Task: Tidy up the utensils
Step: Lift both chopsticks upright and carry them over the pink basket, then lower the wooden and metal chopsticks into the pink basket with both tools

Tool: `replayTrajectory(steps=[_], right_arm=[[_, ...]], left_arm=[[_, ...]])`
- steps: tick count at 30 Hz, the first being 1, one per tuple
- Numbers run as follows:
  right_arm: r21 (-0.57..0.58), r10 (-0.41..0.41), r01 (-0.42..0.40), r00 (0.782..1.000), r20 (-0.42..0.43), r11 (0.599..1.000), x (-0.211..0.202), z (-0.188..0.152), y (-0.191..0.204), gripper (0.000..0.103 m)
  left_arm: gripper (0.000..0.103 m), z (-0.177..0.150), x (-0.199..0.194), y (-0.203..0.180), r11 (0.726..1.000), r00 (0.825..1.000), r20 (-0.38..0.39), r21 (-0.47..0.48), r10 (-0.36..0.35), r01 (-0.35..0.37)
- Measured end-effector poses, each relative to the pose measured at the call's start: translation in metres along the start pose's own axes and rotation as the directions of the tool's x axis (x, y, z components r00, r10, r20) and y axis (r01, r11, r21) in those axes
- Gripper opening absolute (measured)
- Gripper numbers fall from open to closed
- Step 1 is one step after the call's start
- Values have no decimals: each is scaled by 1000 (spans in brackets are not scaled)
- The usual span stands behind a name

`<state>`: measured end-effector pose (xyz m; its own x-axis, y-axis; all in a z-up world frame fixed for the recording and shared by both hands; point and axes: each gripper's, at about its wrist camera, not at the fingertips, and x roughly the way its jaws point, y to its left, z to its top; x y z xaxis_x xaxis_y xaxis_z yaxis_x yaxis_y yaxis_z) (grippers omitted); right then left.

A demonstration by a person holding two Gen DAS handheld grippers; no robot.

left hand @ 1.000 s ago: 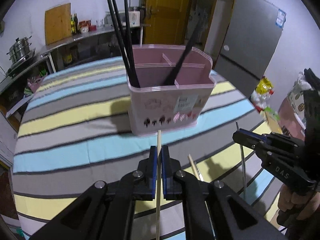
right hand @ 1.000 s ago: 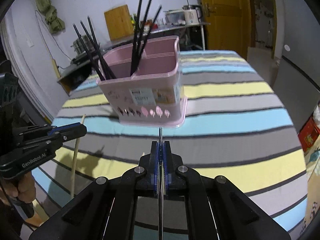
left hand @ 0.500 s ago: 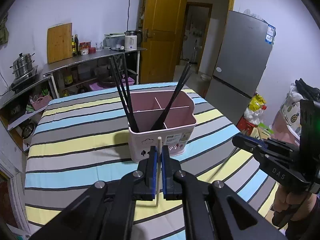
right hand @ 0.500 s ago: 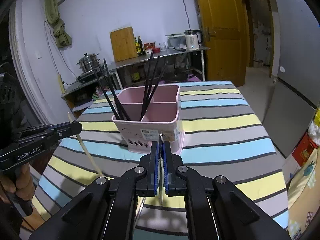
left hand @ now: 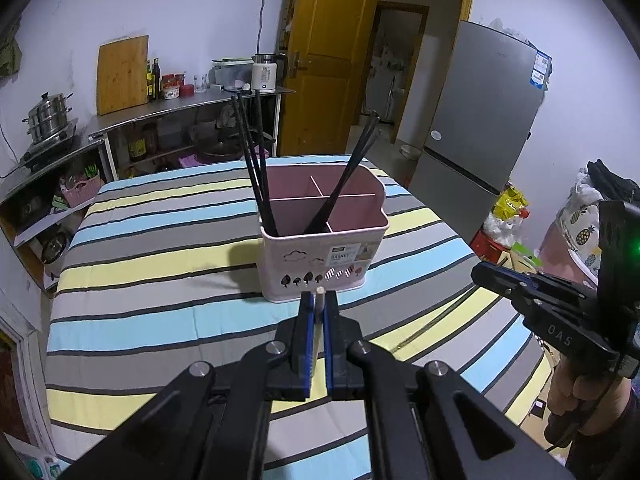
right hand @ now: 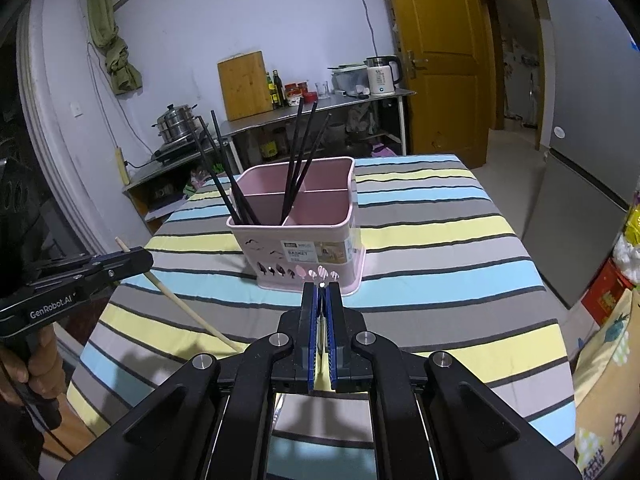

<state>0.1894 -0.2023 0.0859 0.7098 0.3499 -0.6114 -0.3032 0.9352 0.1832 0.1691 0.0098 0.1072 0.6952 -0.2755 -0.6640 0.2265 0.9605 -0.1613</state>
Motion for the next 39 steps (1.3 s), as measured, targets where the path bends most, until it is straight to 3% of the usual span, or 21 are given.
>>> replayTrajectory(steps=[14,29,39], right_arm=[[-22,25,-24,998,56,999,-9,22,12,4],[-31,63,-58,978,200,998,-5,94,35,4],[-19,76,-73,971,226,997,18,114,41,4]], left_arm=[[5,18,-12,8,999,999,26,-35,-28,29],[5,95,-28,22,996,988,152,-76,-32,44],[5,117,-16,32,995,983,182,-91,-25,42]])
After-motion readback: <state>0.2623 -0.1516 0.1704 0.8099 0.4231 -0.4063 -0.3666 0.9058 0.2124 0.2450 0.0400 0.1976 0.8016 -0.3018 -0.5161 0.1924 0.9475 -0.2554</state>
